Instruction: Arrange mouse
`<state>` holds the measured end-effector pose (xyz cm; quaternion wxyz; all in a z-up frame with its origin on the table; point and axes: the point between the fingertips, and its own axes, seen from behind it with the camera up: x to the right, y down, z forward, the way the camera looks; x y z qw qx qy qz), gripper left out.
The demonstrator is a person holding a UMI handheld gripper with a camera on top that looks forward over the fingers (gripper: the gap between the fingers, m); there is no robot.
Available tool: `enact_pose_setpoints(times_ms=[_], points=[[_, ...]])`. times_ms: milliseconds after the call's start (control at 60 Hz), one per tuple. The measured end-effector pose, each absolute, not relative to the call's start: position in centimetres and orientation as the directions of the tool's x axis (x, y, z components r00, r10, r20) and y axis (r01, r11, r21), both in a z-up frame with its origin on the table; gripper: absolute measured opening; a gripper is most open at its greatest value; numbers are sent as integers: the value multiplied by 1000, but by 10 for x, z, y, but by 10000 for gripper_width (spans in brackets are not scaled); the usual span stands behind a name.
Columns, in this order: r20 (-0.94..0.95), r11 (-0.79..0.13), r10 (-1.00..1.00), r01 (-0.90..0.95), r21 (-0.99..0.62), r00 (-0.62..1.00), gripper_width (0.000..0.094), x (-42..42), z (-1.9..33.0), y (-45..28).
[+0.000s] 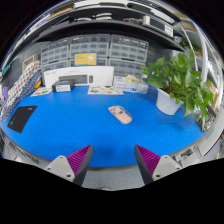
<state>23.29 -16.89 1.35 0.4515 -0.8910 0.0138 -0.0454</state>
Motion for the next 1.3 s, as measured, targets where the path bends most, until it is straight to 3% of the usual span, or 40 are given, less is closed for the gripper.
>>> enact_pose_setpoints(times_ms=[350, 550, 800, 817, 833, 1067, 1083, 1100, 1117, 1217, 1300], points=[[76, -622, -53, 26, -783, 996, 832, 279, -15, -41], [42, -623, -27, 16, -782, 999, 797, 284, -15, 15], [-36, -645, -55, -63, -761, 998, 607, 288, -18, 42], [-37, -649, -58, -66, -758, 998, 525, 289, -19, 42], [-37, -648, -63, -69, -759, 997, 501, 290, -18, 43], [-9, -685, -76, -59, -726, 997, 344, 296, -21, 43], [-11, -691, -78, -62, -720, 997, 339, 295, -22, 42], [-12, -691, -81, -64, -720, 997, 403, 295, -22, 43], [-10, -695, -85, -66, -716, 996, 308, 296, -22, 42], [-10, -716, -123, -96, -691, 992, 307, 295, -18, 41], [8, -681, -145, -94, -726, 989, 308, 283, 16, 45]])
